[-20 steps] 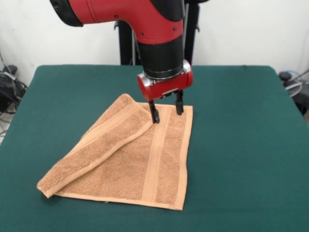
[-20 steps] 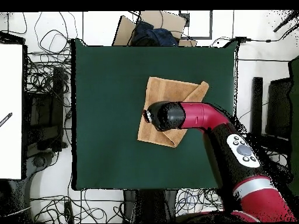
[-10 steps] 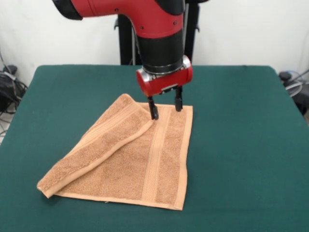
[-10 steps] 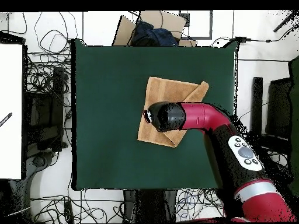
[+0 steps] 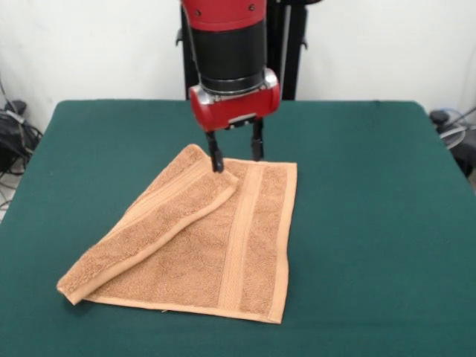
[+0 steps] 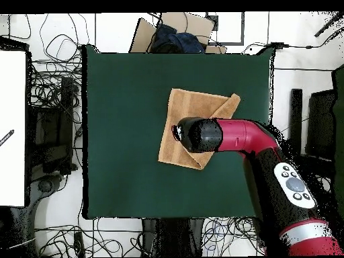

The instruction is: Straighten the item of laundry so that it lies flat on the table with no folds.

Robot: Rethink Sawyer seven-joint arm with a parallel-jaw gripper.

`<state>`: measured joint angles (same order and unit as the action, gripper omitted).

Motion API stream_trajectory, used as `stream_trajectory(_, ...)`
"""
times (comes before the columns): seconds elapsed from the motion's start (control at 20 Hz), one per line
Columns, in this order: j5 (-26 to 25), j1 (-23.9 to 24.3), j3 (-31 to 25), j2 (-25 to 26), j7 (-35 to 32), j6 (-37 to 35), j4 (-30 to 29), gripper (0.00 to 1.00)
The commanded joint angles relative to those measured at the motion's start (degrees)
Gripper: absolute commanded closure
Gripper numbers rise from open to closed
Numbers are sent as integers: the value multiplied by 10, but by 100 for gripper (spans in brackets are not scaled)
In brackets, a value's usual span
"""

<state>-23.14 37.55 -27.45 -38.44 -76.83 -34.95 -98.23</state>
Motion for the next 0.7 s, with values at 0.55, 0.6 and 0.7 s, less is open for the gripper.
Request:
stream_trajectory(0.55, -28, 22, 36, 29, -18, -32, -8, 0)
stream_trajectory(0.6, -28, 24, 36, 30, -18, -28, -12, 0)
stream_trajectory(0.7, -30, 24, 39, 28, -23, -19, -22, 0)
